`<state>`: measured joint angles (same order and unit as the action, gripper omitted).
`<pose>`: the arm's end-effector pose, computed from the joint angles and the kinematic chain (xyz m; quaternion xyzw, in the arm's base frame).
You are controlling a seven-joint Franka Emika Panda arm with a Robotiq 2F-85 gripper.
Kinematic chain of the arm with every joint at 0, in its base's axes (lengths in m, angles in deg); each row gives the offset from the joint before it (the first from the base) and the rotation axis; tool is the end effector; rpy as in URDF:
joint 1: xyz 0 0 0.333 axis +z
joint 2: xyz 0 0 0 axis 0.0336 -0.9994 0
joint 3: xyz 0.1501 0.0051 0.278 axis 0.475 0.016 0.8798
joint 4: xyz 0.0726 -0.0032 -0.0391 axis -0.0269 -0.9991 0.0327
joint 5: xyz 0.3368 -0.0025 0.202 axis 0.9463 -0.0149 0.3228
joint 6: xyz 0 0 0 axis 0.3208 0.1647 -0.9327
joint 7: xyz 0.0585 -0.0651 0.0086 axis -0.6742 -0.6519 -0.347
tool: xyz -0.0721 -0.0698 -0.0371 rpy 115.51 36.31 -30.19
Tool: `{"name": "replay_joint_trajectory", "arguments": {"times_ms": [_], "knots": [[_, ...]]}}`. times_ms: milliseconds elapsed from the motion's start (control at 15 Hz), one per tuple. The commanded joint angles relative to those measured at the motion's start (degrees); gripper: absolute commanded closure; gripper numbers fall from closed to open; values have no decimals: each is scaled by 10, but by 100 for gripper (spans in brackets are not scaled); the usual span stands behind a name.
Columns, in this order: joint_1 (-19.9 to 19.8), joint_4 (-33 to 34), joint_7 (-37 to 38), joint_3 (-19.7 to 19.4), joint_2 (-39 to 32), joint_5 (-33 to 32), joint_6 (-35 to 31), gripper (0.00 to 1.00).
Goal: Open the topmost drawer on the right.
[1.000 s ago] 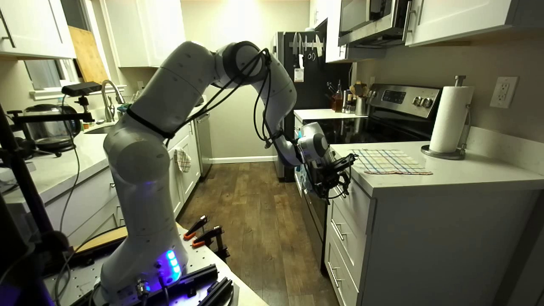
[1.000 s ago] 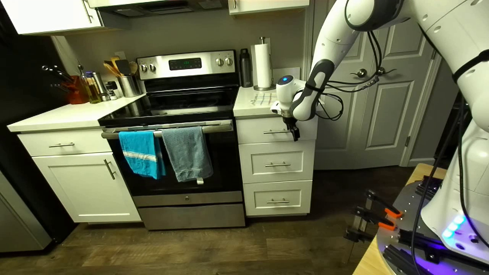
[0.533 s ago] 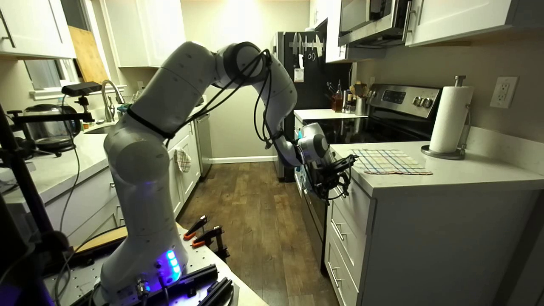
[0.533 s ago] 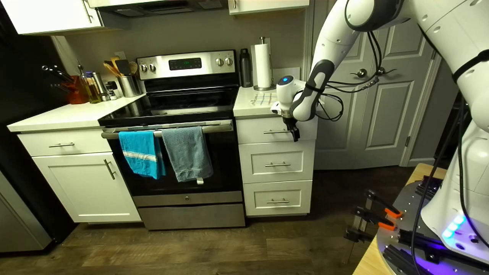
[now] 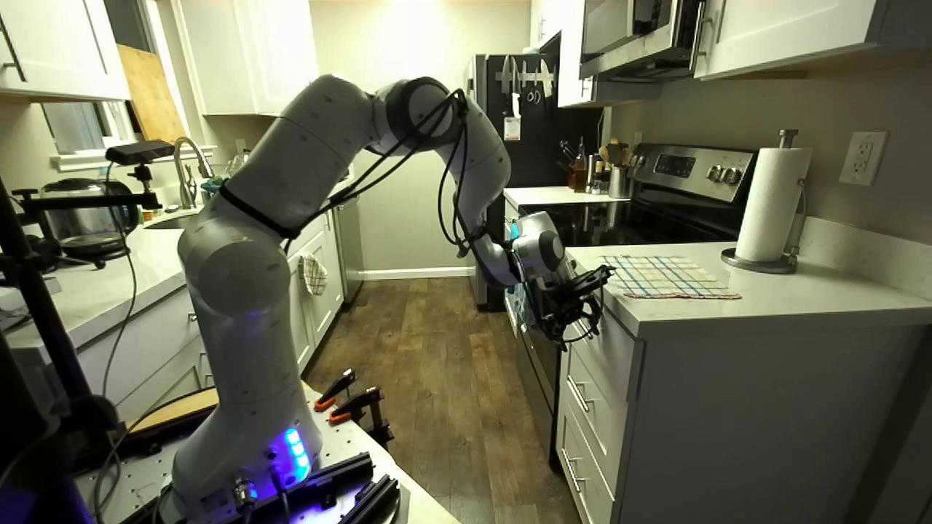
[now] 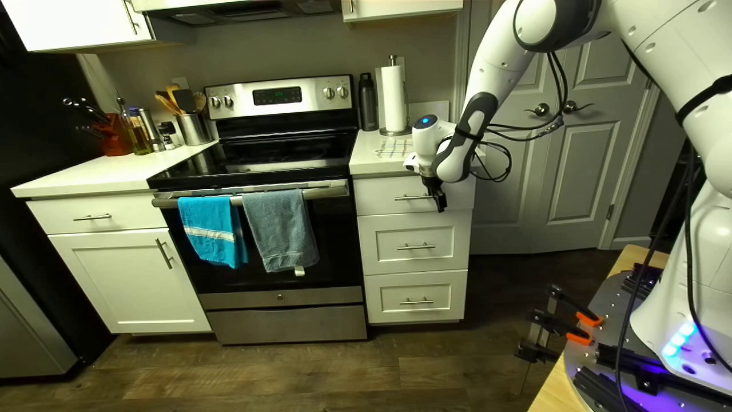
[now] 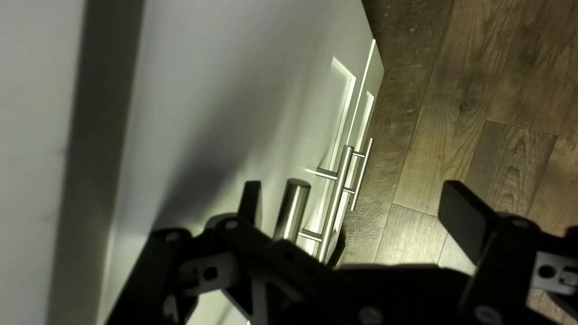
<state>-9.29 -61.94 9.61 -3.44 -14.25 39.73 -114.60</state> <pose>0.6346 -0.1370 0.1362 0.8567 0.4726 -0.0192 0.2059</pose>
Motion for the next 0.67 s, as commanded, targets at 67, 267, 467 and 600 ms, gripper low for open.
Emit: {"name": "replay_joint_trajectory", "arguments": {"times_ms": [67,267,467,600], "knots": [[-17,14,-8,15,-16,15,5,0],[-27,17,-17,26,-23,29,10,0],[-31,20,-18,31,-25,42,12,0],[-29,19,-19,31,-24,45,13,0]]}}
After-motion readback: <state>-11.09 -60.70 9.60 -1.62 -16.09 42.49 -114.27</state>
